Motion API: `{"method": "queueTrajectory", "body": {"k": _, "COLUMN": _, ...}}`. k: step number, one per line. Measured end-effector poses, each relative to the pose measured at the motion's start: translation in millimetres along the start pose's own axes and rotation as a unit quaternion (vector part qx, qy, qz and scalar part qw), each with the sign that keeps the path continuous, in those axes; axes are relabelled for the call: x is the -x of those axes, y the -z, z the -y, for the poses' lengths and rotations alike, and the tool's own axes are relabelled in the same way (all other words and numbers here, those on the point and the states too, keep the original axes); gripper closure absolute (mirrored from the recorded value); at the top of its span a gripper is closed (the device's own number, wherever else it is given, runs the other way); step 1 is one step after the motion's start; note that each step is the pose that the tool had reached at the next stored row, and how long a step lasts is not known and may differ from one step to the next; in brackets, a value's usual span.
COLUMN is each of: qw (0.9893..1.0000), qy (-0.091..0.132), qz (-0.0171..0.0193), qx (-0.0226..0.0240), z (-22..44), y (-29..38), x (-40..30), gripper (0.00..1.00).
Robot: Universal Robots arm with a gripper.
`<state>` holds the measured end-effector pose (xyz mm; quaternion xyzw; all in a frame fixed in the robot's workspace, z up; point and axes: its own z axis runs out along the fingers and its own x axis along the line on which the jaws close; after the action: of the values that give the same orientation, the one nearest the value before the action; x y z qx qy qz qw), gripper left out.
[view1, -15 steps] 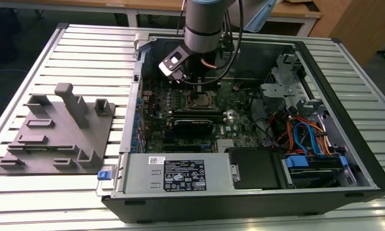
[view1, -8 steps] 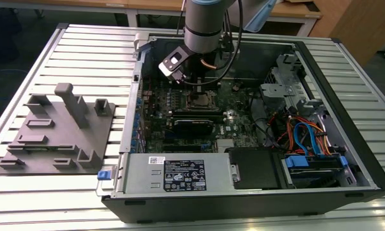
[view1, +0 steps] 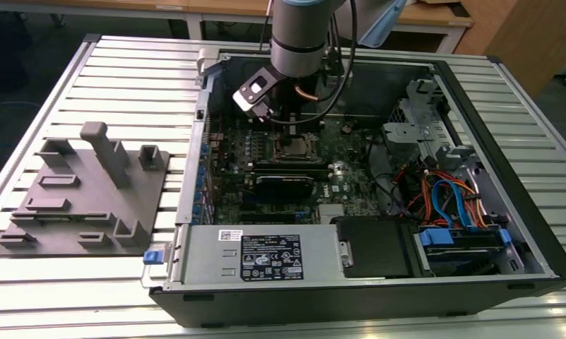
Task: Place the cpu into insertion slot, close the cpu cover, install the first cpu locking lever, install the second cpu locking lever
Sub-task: 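Close the cpu cover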
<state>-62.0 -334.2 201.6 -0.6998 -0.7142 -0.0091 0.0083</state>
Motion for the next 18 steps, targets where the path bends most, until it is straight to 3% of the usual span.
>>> {"method": "queueTrajectory", "body": {"k": 18, "qw": 1.0, "qy": 0.0, "qz": 0.0, "qx": 0.0004, "z": 10.8, "y": -3.5, "x": -0.1, "gripper": 0.9}}
